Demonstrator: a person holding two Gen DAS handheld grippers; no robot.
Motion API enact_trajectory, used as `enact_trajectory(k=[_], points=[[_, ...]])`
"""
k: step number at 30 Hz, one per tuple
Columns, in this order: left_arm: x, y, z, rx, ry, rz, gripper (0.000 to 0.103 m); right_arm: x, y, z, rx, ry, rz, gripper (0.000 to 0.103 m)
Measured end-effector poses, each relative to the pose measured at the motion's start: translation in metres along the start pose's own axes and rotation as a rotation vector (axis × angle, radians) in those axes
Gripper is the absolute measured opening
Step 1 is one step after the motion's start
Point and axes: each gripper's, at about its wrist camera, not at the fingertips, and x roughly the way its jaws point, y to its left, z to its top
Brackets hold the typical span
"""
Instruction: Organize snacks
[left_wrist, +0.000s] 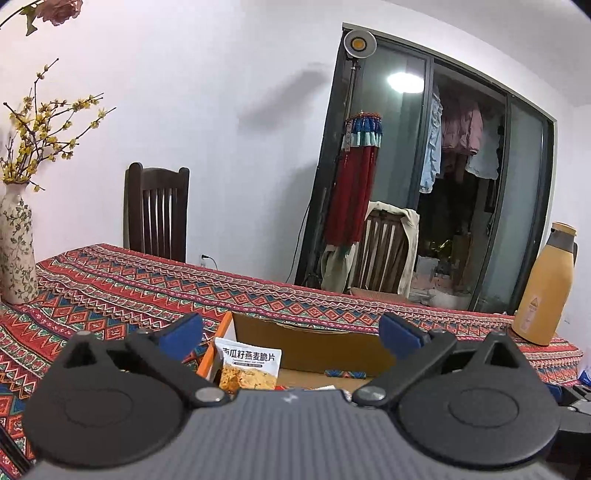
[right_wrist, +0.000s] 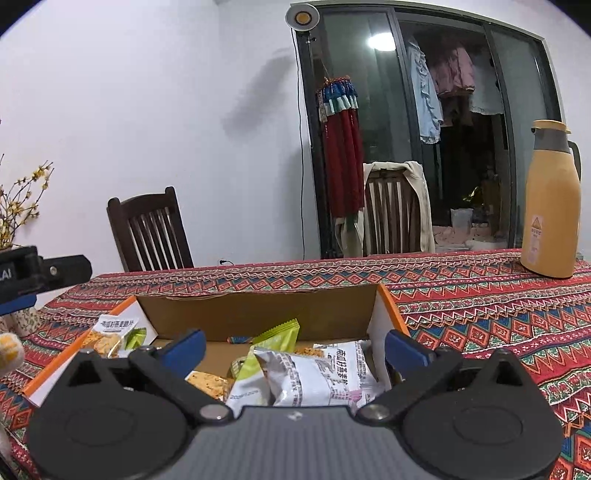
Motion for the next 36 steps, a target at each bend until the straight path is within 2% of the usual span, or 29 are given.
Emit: enact_trajectory(k=[5, 8, 12, 18, 27, 36], points=[[-0.007, -0.004, 0.004, 0.026, 0.008, 0.000, 0.103, -0.007, 0.000, 0.003, -0.001, -0.020, -0.006, 0.103], [-0.024, -0.008, 0.011, 0.044, -0.017, -0.021, 0.103, -0.018, 0.001, 0.008, -0.004, -0.047, -0.026, 0.103], [-0.051, -0.011, 0.019, 0.068, -0.056, -0.042, 0.103, -0.045, 0.002, 0.016, -0.024, -0.104, -0.041, 0.103], [-0.086, -0.007, 0.016, 0.080, -0.050, -0.090, 0.103, -0.089, 0.001, 0.011, -0.035, -0.142, -0.041, 0.103], [-0.119, 0.008, -0.013, 0.126, 0.009, -0.094, 0.103, -0.144, 0.000, -0.020, -0.020, -0.107, -0.026, 0.103], [-0.132, 0.026, -0.050, 0.128, 0.121, -0.084, 0.103, -0.167, -0.002, -0.059, -0.012, -0.008, -0.029, 0.103]])
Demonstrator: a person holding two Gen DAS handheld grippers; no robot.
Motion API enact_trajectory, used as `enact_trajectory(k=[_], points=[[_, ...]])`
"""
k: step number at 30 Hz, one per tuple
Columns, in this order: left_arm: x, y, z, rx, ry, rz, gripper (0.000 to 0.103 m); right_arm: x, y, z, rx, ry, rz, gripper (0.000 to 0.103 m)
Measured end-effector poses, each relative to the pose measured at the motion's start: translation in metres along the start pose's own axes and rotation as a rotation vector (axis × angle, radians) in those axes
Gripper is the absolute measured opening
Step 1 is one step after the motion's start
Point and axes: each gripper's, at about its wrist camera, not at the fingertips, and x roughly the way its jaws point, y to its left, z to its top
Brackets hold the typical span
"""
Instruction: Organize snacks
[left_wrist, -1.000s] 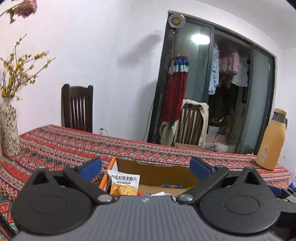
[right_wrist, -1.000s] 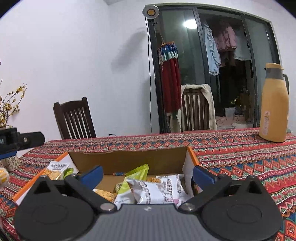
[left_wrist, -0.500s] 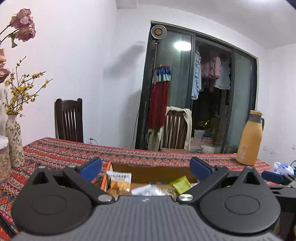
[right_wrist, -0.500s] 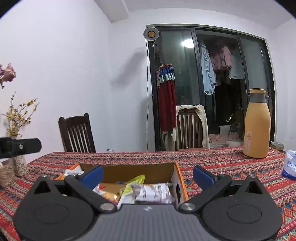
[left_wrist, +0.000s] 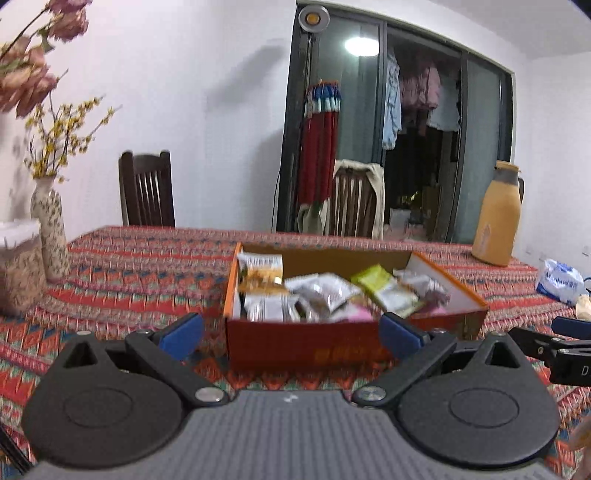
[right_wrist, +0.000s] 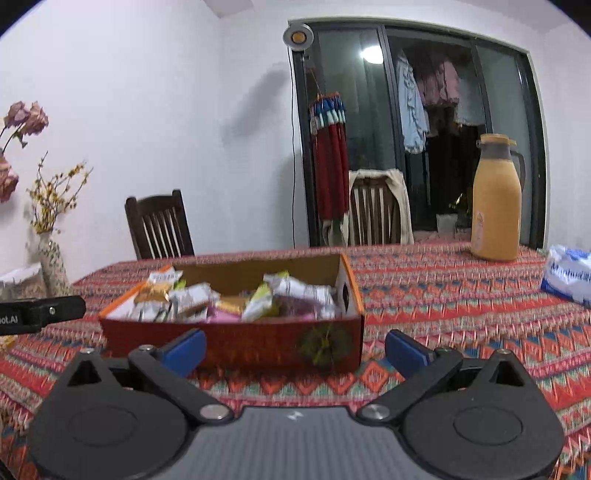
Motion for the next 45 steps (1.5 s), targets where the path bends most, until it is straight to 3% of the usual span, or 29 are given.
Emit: enact_trajectory(k=[11, 45], points=[[-0.005, 0.005, -0.027, -0.012, 0.081, -0.010, 0.103, -0.006, 0.005, -0.024, 0.012, 0.064, 0.014, 0.103], [-0.008, 0.005, -0.036, -0.020, 0.111, -0.019, 0.103, -0.007, 0.014, -0.027, 0.001, 0.091, 0.020, 0.103]])
